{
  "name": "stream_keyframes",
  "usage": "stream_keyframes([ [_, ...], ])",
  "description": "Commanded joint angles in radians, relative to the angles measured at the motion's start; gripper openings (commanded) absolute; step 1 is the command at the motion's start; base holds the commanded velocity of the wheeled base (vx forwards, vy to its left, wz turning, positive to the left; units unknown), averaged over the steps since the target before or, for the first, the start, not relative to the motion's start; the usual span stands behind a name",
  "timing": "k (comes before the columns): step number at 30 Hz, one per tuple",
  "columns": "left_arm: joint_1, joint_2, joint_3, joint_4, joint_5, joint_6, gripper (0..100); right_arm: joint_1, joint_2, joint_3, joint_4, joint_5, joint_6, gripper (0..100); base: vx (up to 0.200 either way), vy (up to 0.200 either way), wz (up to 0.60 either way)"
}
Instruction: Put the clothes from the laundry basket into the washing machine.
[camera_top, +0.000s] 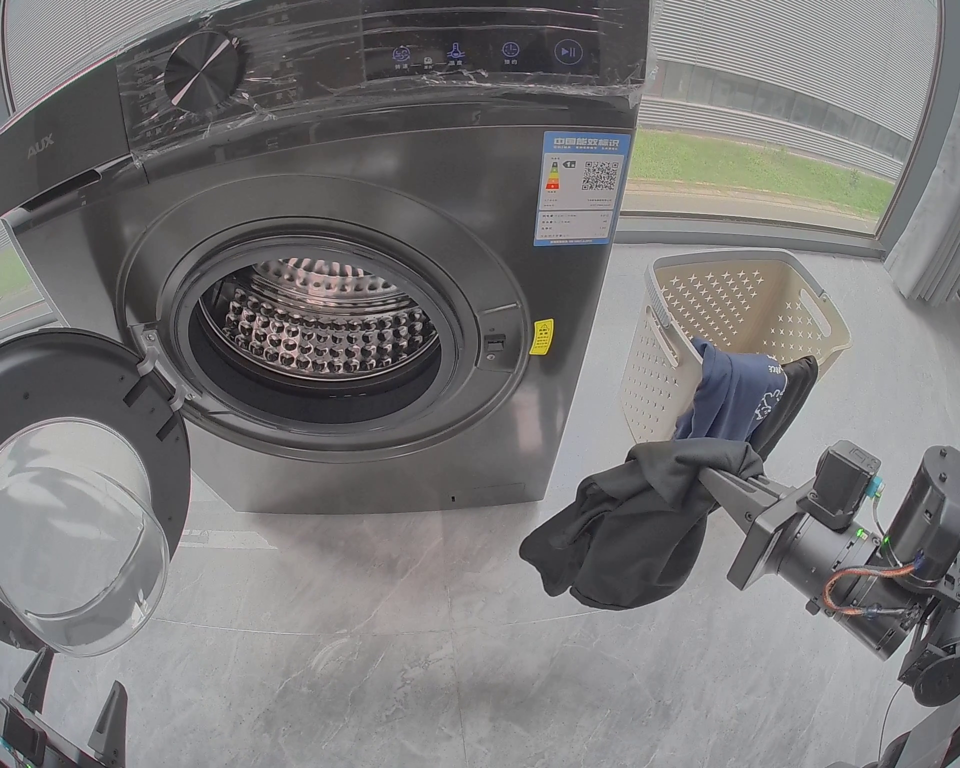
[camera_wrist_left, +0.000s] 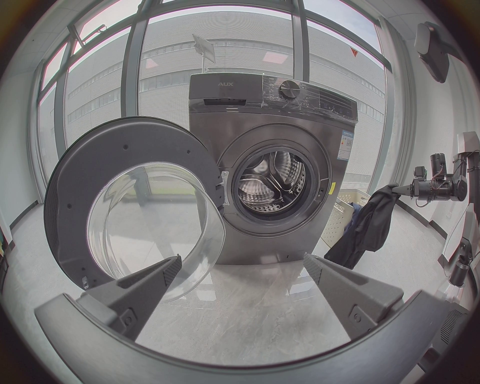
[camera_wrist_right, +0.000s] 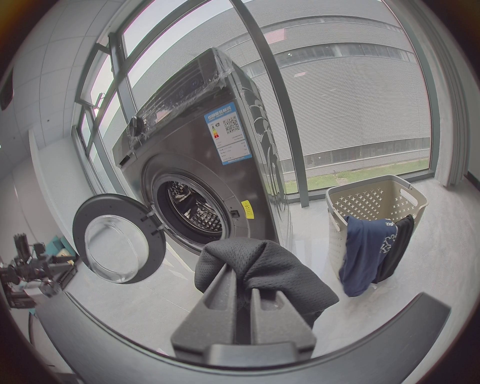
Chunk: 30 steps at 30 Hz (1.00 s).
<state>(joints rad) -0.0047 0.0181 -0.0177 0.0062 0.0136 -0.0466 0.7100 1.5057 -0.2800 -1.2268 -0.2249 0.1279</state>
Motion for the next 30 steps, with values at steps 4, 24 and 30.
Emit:
stream_keyframes([
  [4, 0.000, -0.012, 0.013, 0.000, 0.000, 0.001, 100, -0.004, -0.015, 0.036, 0.016, -0.001, -0.005, 0, 0.000, 0.200, 0.00],
  [24, 0.000, -0.012, 0.013, 0.000, 0.000, -0.001, 100, -0.001, -0.024, 0.120, -0.002, 0.006, 0.007, 0, 0.000, 0.010, 0.03],
  [30, 0.000, -0.012, 0.013, 0.000, 0.000, -0.001, 100, -0.004, -0.025, 0.122, 0.000, 0.006, 0.009, 0, 0.000, 0.000, 0.20],
])
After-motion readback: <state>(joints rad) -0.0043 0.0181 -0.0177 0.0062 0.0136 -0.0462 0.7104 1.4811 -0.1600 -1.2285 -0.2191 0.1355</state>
